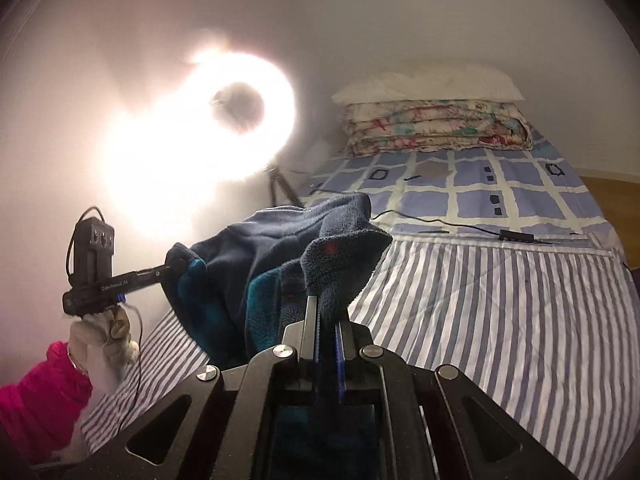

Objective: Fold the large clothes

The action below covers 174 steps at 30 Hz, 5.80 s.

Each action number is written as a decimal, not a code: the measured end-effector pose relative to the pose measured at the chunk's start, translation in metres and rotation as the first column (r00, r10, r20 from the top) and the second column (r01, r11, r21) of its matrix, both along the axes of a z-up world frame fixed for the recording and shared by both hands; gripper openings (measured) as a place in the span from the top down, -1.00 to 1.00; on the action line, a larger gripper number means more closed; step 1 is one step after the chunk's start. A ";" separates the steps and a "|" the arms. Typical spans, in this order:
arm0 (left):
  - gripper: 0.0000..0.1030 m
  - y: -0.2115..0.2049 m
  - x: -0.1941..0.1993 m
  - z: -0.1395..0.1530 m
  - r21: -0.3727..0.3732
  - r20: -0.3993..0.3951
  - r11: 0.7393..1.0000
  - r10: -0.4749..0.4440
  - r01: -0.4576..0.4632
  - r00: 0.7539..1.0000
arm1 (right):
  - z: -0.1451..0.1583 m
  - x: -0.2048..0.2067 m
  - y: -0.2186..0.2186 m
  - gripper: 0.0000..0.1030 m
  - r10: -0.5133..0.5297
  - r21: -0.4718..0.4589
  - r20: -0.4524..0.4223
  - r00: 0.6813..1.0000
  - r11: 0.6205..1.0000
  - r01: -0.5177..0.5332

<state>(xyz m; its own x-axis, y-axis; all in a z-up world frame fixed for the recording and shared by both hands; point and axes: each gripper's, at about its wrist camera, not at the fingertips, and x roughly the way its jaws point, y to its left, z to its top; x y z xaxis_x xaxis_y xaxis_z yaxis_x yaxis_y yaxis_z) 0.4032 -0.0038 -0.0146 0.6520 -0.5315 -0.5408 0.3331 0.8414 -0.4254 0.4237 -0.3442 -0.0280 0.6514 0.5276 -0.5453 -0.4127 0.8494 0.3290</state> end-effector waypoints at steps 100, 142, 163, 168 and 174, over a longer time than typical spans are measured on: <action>0.82 0.019 -0.164 -0.094 -0.191 -0.507 0.973 0.014 -0.128 0.862 | -0.116 -0.201 -0.010 0.85 -0.010 0.251 -0.415 0.910 0.960 0.125; 0.23 -0.052 -0.059 -0.038 0.121 -0.276 0.992 0.068 -0.036 0.959 | -0.035 -0.068 0.071 0.37 0.016 -0.001 -0.132 0.991 1.000 -0.017; 0.28 0.024 -0.095 -0.051 0.078 -0.165 0.991 0.123 -0.112 0.979 | -0.079 -0.094 0.037 0.37 -0.006 0.001 -0.197 0.980 1.000 0.007; 0.28 0.013 -0.080 -0.087 0.132 -0.248 0.989 0.104 -0.072 0.963 | -0.100 -0.077 0.014 0.37 -0.062 0.070 -0.268 0.961 0.994 0.084; 0.10 0.015 -0.079 -0.123 0.149 -0.299 0.986 0.119 -0.076 0.947 | -0.146 -0.079 0.027 0.48 -0.099 -0.101 -0.298 0.949 0.992 0.072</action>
